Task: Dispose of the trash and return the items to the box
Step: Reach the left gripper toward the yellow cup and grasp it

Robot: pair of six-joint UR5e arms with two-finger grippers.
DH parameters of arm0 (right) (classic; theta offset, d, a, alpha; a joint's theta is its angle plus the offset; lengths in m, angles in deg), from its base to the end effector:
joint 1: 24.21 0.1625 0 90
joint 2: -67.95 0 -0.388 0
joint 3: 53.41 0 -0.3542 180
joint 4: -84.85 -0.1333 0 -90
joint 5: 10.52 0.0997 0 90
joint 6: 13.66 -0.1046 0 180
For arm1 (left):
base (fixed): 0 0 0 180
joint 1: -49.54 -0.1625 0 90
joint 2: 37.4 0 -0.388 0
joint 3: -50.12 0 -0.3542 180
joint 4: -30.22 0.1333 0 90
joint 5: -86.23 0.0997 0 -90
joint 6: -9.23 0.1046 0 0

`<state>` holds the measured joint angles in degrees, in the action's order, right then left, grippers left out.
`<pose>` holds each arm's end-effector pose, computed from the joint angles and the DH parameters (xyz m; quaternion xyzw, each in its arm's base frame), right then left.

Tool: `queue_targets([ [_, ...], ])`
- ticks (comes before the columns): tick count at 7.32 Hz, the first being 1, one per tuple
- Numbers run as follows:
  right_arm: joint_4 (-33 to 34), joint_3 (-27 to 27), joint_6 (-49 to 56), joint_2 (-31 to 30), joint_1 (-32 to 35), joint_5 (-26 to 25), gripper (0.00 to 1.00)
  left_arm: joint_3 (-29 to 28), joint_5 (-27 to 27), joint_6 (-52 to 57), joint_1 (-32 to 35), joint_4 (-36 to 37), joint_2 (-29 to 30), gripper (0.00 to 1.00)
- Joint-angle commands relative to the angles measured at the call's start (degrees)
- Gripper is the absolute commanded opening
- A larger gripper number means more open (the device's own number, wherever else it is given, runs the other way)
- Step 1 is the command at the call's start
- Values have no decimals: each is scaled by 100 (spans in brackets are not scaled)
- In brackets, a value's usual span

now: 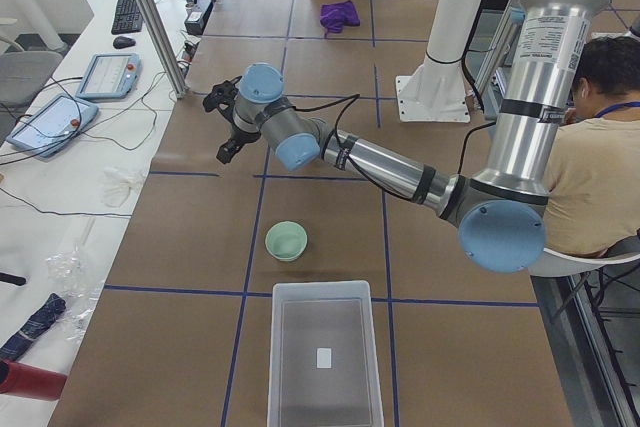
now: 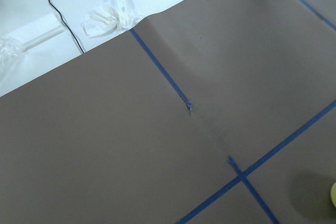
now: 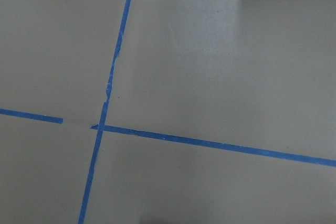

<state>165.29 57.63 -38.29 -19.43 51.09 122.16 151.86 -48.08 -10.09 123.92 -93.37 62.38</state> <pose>-0.0583 -0.4682 0.4177 0.1334 -0.4180 -0.0264 0.8982 0.0803 -0.5111 0.3760 0.3083 0.4475 0.1479 0.8263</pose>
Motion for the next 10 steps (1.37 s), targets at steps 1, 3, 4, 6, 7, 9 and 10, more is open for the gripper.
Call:
queue_targets([
  [1,-406,-38,-42,-50,-164,-66,100,424,246,-1577,-816,-428,15,100],
  [3,-546,-47,-42,-50,-218,-197,100,689,1068,-3184,-1641,-420,-11,100],
  [4,-608,-47,-25,-42,-296,-355,100,742,1335,-4063,-1977,-420,-12,94],
  [6,-635,-47,-69,-50,-534,-821,100,717,2675,-5402,-2933,-315,-73,75],
  [7,-635,-90,-69,-50,-543,-848,100,708,2813,-5451,-3103,-53,-90,73],
  [9,-644,-152,-60,-50,-552,-875,100,629,3085,-5478,-3350,213,-82,70],
  [10,-644,-161,-51,-50,-561,-884,100,472,3086,-5478,-3394,213,-47,68],
])
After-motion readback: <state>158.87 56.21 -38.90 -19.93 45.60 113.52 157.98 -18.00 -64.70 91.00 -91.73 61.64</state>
